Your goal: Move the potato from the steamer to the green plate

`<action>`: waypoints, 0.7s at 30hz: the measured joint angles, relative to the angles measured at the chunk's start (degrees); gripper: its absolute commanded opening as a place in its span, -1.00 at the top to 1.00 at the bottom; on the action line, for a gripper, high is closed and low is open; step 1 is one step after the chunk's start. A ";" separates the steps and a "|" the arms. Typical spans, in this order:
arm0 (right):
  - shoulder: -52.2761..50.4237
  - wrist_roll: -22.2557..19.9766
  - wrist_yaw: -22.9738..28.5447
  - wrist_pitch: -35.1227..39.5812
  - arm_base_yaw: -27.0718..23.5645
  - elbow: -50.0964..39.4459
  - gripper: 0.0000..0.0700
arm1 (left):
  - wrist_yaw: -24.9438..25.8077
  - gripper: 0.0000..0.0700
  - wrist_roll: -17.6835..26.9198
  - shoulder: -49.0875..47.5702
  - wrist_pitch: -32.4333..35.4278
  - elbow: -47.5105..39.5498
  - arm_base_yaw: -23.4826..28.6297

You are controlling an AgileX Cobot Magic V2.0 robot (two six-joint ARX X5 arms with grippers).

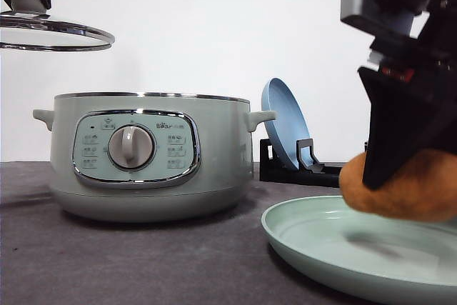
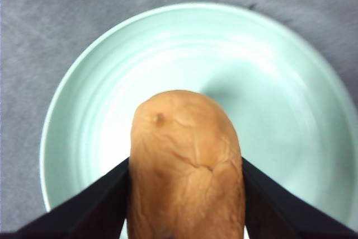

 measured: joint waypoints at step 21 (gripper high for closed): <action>3.75 0.39 -0.93 5.32 -3.96 -2.49 0.20 | 0.00 1.00 0.02 0.00 0.00 0.00 0.00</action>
